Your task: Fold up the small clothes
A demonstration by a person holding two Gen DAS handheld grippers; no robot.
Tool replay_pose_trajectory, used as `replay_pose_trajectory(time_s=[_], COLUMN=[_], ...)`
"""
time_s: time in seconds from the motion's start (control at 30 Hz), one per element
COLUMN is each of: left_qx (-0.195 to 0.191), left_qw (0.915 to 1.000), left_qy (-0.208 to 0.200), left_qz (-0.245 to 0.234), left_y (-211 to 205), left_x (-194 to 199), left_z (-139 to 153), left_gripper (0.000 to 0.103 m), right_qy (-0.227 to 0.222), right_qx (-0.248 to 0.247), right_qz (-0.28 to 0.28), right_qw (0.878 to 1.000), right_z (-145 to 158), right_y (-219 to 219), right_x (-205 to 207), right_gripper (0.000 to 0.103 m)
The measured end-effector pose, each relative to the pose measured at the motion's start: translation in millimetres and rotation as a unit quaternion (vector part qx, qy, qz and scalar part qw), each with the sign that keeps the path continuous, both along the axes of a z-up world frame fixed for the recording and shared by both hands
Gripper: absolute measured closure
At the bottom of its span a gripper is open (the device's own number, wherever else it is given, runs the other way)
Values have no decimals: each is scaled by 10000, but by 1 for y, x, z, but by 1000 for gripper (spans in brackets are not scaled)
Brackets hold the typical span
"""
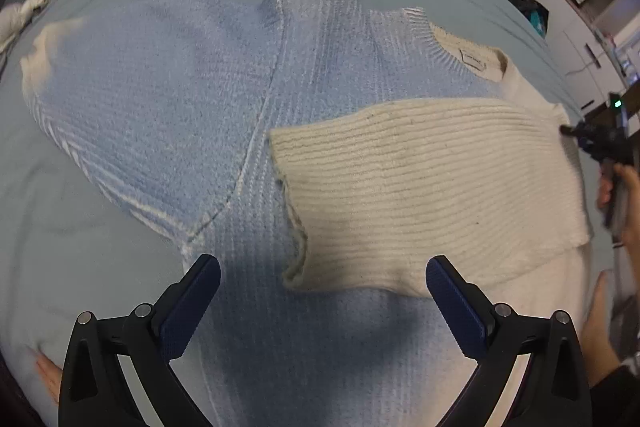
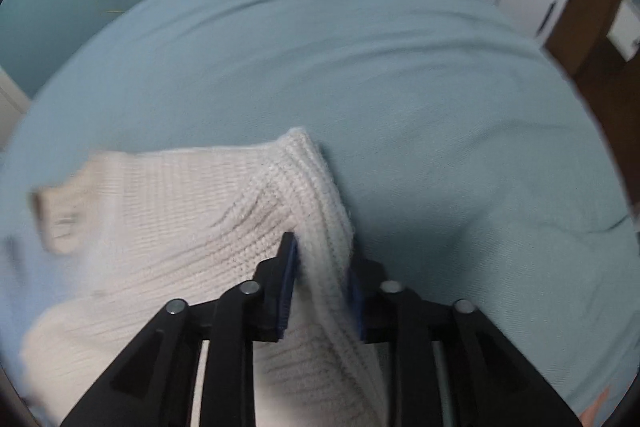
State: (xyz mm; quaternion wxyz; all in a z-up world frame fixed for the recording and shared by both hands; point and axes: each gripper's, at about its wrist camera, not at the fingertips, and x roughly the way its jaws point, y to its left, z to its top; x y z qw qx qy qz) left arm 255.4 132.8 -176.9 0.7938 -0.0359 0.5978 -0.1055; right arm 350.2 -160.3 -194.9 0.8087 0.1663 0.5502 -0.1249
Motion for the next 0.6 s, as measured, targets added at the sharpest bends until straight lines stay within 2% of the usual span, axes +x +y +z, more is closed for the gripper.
replay_pose_trajectory(time_s=[0.07, 0.13, 0.2, 0.27, 0.33, 0.37, 0.43, 0.47, 0.53, 0.6], left_qx=[189, 278, 387, 497, 655, 849, 1467, 1410, 1077, 889], left_qw=[9997, 9992, 9985, 9982, 9976, 9963, 9889, 9894, 9929, 9926], left_qy=[-151, -286, -399, -344, -195, -94, 208, 339, 415, 694], left_qz=[-26, -19, -9, -42, -92, -88, -82, -13, 299, 449], left_y=[-3, -6, -13, -22, -31, -35, -39, -34, -22, -13], left_x=[1, 3, 5, 7, 10, 13, 16, 16, 16, 20], left_z=[4, 6, 5, 0, -11, -18, -39, -48, -48, -44], left_gripper=[0, 0, 0, 0, 0, 0, 0, 0, 0, 0], right_qy=[-264, -663, -873, -870, -900, -886, -428, -324, -424, -142], right_qx=[351, 255, 92, -173, -258, -239, -468, -604, -564, -397], right_qz=[-156, -203, 313, 944, 1340, 1461, 1534, 1539, 1623, 1740], right_qw=[9989, 9973, 9956, 9916, 9865, 9850, 9861, 9857, 9842, 9838], right_z=[19, 38, 46, 40, 28, 19, -7, -21, -13, -1], right_y=[-9, -6, 23, 61, 89, 99, 111, 111, 101, 88], right_x=[-13, -30, -36, -38, -37, -33, -17, -15, -19, -22], right_gripper=[65, 56, 56, 56, 56, 56, 56, 56, 56, 56])
